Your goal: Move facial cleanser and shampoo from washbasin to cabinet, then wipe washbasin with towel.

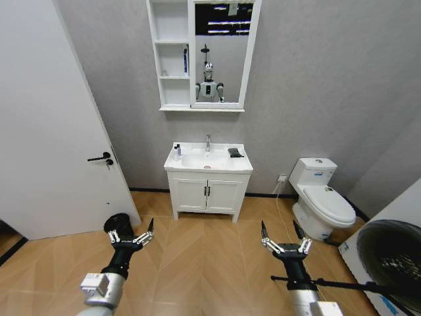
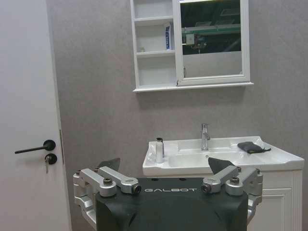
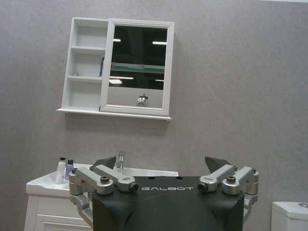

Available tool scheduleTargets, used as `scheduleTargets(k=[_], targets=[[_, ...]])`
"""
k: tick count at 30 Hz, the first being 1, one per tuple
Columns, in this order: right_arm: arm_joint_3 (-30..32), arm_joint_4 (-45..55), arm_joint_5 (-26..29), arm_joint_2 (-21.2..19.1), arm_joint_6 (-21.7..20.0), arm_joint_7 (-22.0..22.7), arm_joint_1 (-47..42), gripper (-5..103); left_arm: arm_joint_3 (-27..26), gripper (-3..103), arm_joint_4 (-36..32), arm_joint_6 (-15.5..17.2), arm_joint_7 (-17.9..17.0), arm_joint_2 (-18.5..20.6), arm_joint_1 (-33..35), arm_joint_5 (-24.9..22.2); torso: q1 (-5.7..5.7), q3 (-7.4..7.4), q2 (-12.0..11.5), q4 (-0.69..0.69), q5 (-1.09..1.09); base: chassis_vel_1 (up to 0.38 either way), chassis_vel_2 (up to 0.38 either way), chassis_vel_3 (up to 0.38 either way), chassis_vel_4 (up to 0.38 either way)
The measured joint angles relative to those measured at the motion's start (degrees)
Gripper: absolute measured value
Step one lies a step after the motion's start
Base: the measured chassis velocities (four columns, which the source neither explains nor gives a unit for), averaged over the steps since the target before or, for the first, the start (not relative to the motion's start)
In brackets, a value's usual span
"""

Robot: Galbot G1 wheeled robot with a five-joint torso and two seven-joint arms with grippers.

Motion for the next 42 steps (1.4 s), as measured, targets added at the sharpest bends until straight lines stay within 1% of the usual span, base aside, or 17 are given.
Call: scheduleTargets(k=[1, 11, 15, 23, 28, 31, 32, 42], targets=[[0.05, 0.97, 0.04, 0.09, -0.69, 0.06, -0.82, 100, -0.11, 100, -0.13, -0.17, 0.19, 0.18, 0.24, -0.12, 0.0, 0.0, 0.0, 0.0, 0.0, 0.0, 0.0, 0.0, 0.0], [0.25, 0.79, 1.03, 1.19, -0.95, 0.03, -1.79, 100, 1.54, 100, 0.85, -0.7, 0.6, -0.16, 0.22, 1.59, 0.0, 0.0, 0.0, -0.01, 0.0, 0.0, 0.0, 0.0, 0.0], [0.3, 0.48, 1.35, 1.18, -0.41, 0.01, -1.81, 100, 2.05, 100, 1.11, -1.23, 0.84, -0.4, 0.58, 2.47, 0.0, 0.0, 0.0, 0.0, 0.0, 0.0, 0.0, 0.0, 0.0], [0.33, 0.39, 1.52, 1.12, 0.3, -0.16, -2.02, 100, 2.13, 100, 1.37, -1.42, 0.85, -0.74, 0.65, 2.6, -0.02, -0.01, 0.01, 0.0, 0.0, -0.016, 0.029, 0.036, -0.024], [0.28, 0.39, 1.4, 1.13, 0.66, -0.24, -2.27, 100, 2.62, 100, 1.58, -1.51, 0.88, -0.94, 0.63, 2.84, -0.01, 0.0, 0.01, -0.01, 0.0, -0.122, 0.133, 0.126, -0.135], [0.27, 0.41, 1.39, 1.12, 0.72, -0.28, -2.36, 100, 2.86, 100, 1.58, -1.55, 0.94, -1.1, 0.63, 2.96, 0.03, 0.01, -0.01, 0.02, 0.01, -0.146, 0.176, 0.173, -0.187], [0.27, 0.44, 1.39, 1.09, 0.74, -0.3, -2.41, 100, 3.09, 100, 1.58, -1.59, 1.05, -1.11, 0.71, 3.04, 0.04, 0.01, -0.01, 0.0, -0.01, -0.151, 0.169, 0.183, -0.176], [-0.02, 0.06, 1.3, 1.18, 0.75, -0.34, -2.21, 100, 3.62, 100, 1.99, -1.64, 1.24, -1.04, 0.6, 3.37, 0.0, 0.0, -0.01, 0.0, -0.01, -0.141, 0.139, 0.145, -0.141]])
